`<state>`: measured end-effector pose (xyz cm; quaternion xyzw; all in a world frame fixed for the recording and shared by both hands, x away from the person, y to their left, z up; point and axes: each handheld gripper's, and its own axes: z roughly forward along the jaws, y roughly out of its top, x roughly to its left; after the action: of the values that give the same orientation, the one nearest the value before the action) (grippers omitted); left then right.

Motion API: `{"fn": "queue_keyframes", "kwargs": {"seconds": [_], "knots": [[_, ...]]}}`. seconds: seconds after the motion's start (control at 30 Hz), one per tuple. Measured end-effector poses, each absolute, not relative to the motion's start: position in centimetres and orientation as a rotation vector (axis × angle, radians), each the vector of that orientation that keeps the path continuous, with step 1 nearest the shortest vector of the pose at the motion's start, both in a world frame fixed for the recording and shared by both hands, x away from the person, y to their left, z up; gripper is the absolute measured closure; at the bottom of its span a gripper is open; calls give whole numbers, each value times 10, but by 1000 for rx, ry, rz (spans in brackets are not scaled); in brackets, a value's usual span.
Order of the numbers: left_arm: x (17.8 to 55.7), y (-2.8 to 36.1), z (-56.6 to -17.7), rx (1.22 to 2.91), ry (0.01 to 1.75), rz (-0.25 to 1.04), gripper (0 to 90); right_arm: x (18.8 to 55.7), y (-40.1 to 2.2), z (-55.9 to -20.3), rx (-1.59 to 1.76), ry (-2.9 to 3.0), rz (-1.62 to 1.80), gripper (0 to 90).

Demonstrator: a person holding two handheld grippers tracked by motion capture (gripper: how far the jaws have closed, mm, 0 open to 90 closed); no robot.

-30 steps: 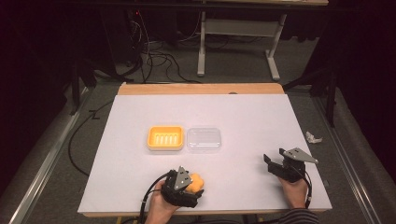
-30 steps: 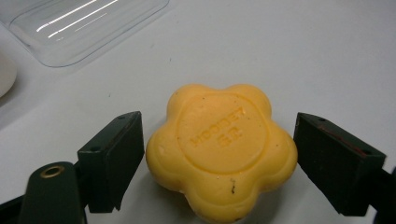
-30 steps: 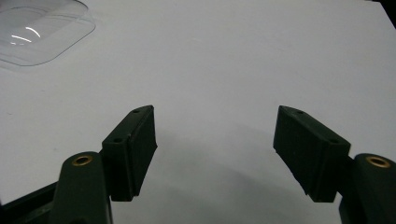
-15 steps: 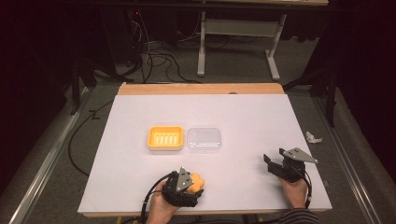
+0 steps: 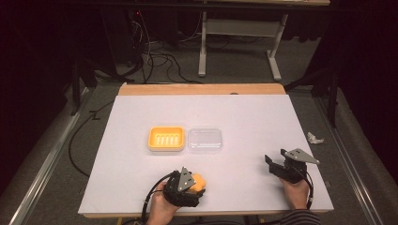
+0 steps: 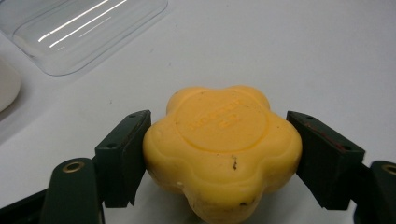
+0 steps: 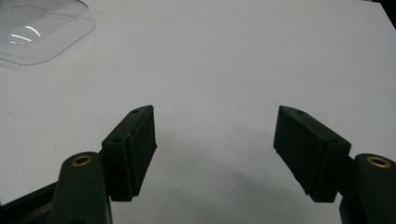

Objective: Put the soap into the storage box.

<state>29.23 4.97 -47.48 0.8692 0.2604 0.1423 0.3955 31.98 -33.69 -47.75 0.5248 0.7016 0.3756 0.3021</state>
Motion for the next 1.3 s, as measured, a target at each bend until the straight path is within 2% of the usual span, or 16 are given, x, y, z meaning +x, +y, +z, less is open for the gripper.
{"fn": "queue_keyframes", "kwargs": {"seconds": [0.57,1.3], "knots": [[302,58,-453,2181,659,398,256,319,-337,-478,1383,1861,994,301],[326,87,-431,2116,743,451,256,319,-337,-477,1373,1859,997,302]]}}
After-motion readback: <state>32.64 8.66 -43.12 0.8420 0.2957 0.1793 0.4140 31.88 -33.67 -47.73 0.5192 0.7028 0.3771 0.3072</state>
